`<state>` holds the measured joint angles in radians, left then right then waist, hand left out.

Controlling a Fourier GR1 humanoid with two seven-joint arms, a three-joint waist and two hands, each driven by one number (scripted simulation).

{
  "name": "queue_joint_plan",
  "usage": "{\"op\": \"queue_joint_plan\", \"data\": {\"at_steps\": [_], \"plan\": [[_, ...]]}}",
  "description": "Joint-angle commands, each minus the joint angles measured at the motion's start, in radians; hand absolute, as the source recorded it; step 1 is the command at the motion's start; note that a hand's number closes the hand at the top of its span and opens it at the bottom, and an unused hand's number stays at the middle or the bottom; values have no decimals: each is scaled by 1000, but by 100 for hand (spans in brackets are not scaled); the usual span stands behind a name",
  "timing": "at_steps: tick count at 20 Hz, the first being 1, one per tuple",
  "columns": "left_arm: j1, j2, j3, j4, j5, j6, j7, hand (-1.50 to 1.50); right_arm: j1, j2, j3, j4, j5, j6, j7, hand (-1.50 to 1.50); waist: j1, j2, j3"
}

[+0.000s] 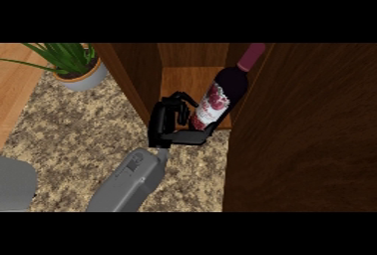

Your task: Pick up the wine, place it into the cabinet and close the cabinet

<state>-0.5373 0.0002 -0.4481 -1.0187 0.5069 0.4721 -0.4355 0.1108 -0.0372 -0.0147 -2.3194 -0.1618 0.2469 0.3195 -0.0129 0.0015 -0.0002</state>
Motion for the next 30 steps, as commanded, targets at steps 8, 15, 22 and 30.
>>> {"op": "queue_joint_plan", "data": {"at_steps": [8, 15, 22, 30], "plan": [[10, 6, 83, 188, 62, -141, -98, 150, -4, 21, 11, 41, 29, -17, -30, -150, 7, -1, 0], [-115, 0, 27, 390, 293, -195, -247, 150, -3, -5, -4, 61, -7, 13, -36, -150, -13, 4, -1], [-196, 0, 62, 492, 296, -267, -243, 150, 50, 11, 2, 20, -4, 21, -57, -150, -6, 1, 0], [-313, 0, 5, 566, 436, -243, -227, 150, -46, -13, -41, 82, -55, 7, -11, -150, -24, 6, -1]]}}
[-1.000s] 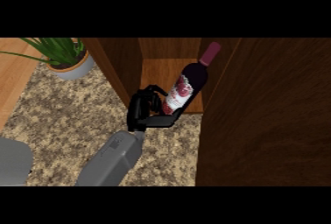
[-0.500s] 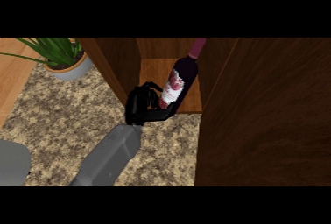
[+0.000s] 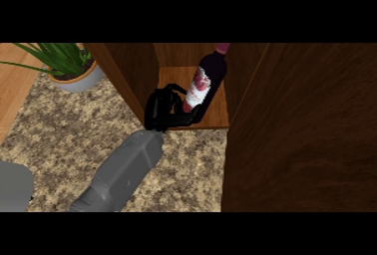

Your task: Pick up the wine, place it into the cabinet and close the cabinet

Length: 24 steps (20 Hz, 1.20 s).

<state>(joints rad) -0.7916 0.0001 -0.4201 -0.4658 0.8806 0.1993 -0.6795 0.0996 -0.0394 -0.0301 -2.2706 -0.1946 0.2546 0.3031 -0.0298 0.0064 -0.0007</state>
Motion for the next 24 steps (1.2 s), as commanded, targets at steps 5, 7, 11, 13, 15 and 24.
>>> {"op": "queue_joint_plan", "data": {"at_steps": [5, 7, 11, 13, 15, 24], "plan": [[-104, 0, 4, 80, 63, -20, 0, 150, -18, 21, 45, -3, 40, -16, 8, -150, -3, 1, 0], [-120, 0, 5, 84, 78, 4, -9, 150, 17, -8, 2, -22, -4, 4, 30, -150, -5, 0, 0], [-127, 0, 24, 176, 72, -64, -41, 150, 30, 15, 16, 85, 38, 47, -123, -150, -8, 5, 0], [-177, 0, 11, 186, 112, 5, 9, 150, -15, -5, 0, 62, 14, 31, -59, -150, -24, 8, 0], [-200, 0, 24, 211, 61, 5, 52, 150, -5, -40, -59, -12, -58, 27, 14, -150, -1, 0, 0], [-154, 0, 14, 248, 104, 3, -48, 150, -41, 8, 27, 26, 23, -1, -1, -150, -28, 11, -1]]}}
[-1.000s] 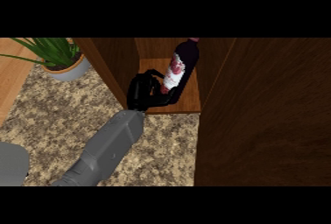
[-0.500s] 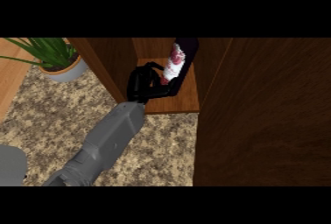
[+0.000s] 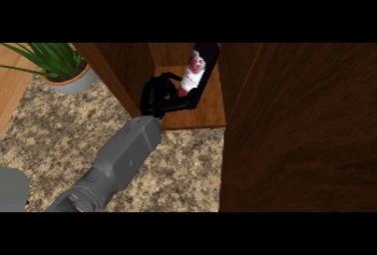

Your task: Pick up the wine, place it into the cabinet and close the cabinet

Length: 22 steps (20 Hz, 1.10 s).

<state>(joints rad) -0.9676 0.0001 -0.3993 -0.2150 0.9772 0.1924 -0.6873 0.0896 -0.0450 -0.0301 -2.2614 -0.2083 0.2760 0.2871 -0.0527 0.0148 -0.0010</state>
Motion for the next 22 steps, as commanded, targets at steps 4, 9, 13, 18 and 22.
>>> {"op": "queue_joint_plan", "data": {"at_steps": [4, 9, 13, 18, 22], "plan": [[-25, 13, 66, 95, 9, -34, -83, 150, -32, -5, -10, 19, 2, -8, 7, -150, 3, 6, 0], [7, 0, 67, 79, -15, -31, -205, -150, 1, 13, 14, -16, 45, -26, 8, -150, 15, -2, 0], [13, 14, 63, 46, -36, -65, -231, -150, -6, 2, 30, -44, 38, -18, 38, -150, 28, -8, 0], [31, 4, 54, -3, -60, -32, -242, -150, -34, -12, 3, -38, 21, -25, 57, -150, 43, -13, 1], [99, 18, 28, -82, -77, -16, -224, -150, -11, -10, -19, -25, 8, -18, 30, -150, 60, -20, 1]]}}
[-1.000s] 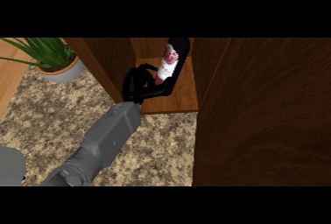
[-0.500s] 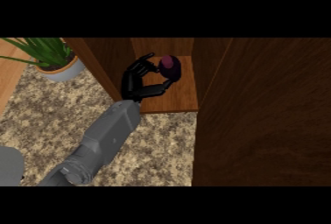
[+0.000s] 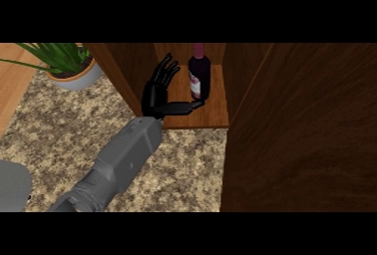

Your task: Pick up the wine, place it into the cabinet and close the cabinet

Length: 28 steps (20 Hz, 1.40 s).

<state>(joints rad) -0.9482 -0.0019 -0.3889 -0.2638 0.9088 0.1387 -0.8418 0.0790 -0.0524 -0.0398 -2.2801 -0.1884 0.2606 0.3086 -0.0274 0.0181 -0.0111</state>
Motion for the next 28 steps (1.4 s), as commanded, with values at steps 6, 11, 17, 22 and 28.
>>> {"op": "queue_joint_plan", "data": {"at_steps": [6, 11, 17, 22, 28], "plan": [[185, 55, -71, -279, -61, 78, 26, -150, -6, 21, 48, -82, 53, -63, 100, -150, 64, -35, 11], [337, 105, -175, -617, -108, 117, 185, -150, -45, 3, 21, -32, 44, -50, 83, -150, 68, -33, 12], [523, 274, -232, -1054, -147, 196, 325, -150, -31, 1, 32, -92, 12, -54, 134, -150, 53, -28, 12], [646, 350, -236, -1352, -199, 314, 442, -150, 8, 23, 63, -53, 57, -34, 61, -150, 39, -23, 12], [805, 376, -248, -1545, -266, 321, 450, -150, -52, -32, 64, -76, 53, -12, 136, 150, 35, -21, 11]]}}
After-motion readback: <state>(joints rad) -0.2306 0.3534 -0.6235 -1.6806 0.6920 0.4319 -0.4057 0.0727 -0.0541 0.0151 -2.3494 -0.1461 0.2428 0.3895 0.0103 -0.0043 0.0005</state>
